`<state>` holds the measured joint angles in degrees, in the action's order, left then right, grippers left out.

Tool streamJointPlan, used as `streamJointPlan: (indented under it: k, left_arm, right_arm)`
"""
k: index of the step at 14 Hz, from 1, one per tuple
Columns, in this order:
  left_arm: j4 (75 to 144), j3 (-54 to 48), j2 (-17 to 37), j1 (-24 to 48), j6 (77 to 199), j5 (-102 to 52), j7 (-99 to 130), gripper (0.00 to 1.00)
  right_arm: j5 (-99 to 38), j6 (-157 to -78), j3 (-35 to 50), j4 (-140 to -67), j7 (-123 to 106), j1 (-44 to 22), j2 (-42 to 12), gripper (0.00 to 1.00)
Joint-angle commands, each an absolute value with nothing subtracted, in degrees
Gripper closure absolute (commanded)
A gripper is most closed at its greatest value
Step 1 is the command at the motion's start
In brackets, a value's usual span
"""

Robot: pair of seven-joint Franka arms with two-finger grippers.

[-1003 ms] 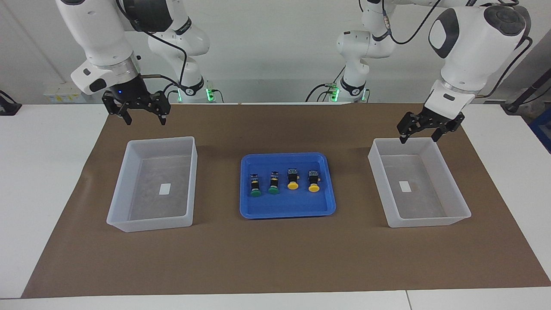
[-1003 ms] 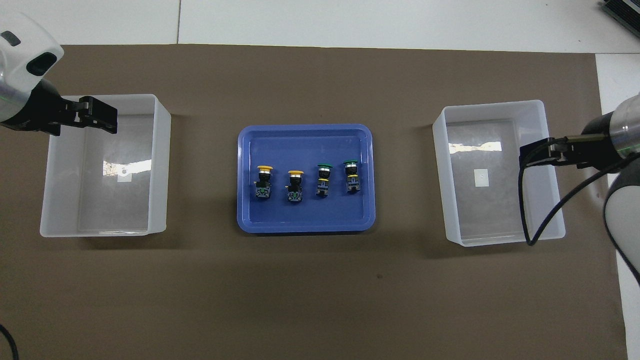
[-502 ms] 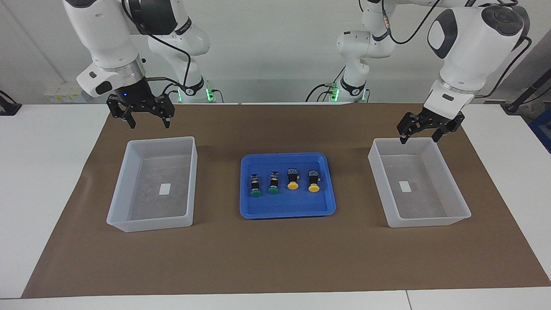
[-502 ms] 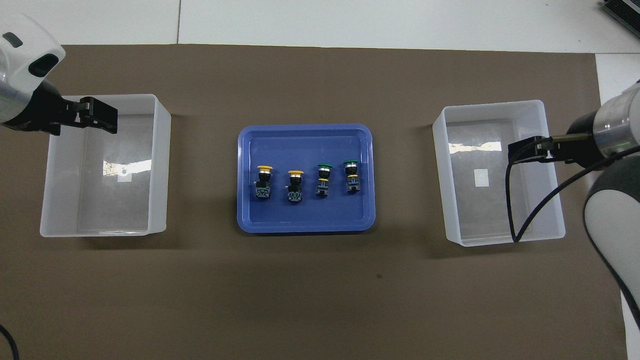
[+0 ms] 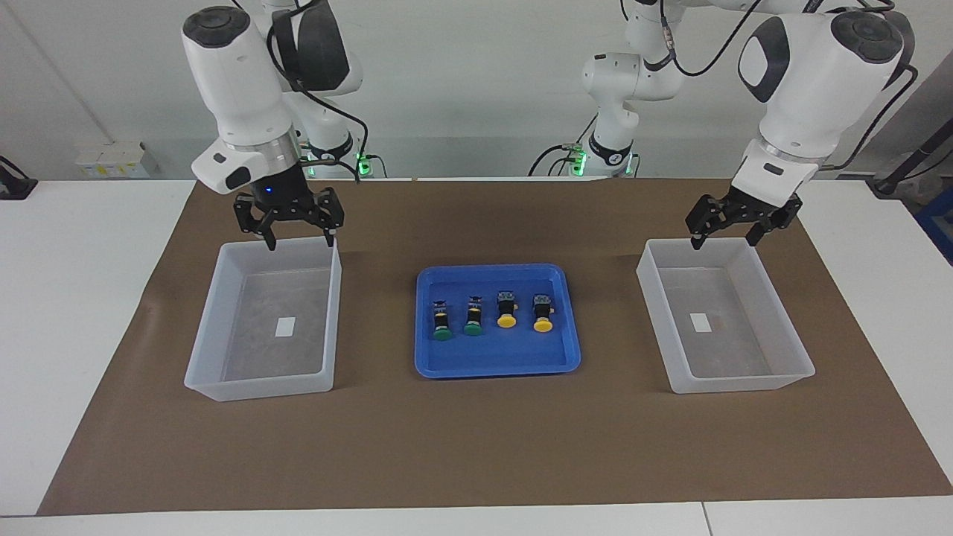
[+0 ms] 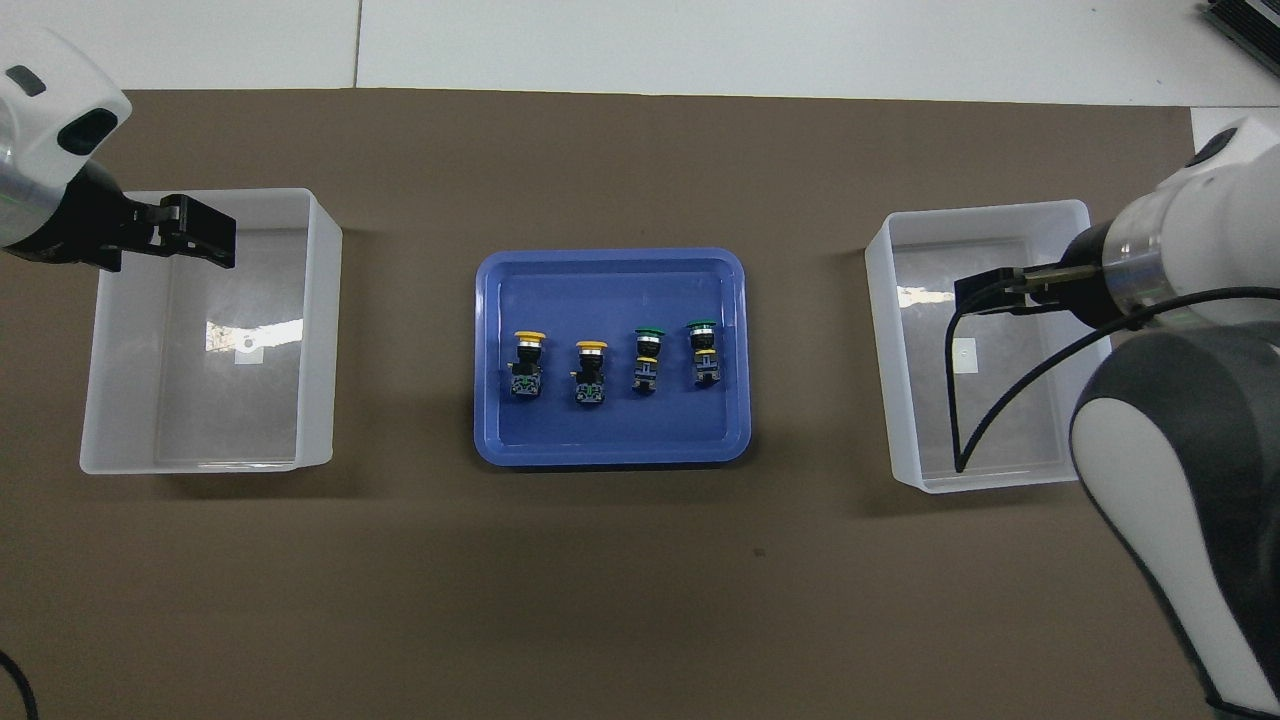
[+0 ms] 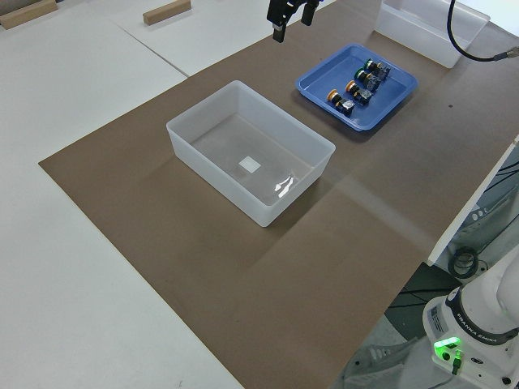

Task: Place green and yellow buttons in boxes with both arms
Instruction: 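Move the right gripper over the green button on the blue tray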

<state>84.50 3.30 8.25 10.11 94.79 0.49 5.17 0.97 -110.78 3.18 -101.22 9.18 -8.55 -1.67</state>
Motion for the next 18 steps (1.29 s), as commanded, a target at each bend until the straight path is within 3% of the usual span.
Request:
streamJointPlan:
  k: [1, 11, 18]
  left_arm:
    - [90.96, 3.08, 4.31, 10.89, 98.61, 1.49, 5.98, 0.00]
    - [90.97, 3.08, 4.22, 10.81, 98.88, 1.32, 5.98, 0.00]
    - [91.58, 3.08, 3.78, 10.37, 98.35, 1.32, 5.80, 0.00]
  right_arm:
    - [1.49, -115.47, 3.34, -102.74, 12.90, -11.41, -4.03, 0.00]
    - [5.27, -128.22, 3.34, -102.92, 19.51, -20.47, -15.72, 0.00]
    - [8.70, -134.64, 3.34, -105.38, 21.01, -23.29, -18.63, 0.00]
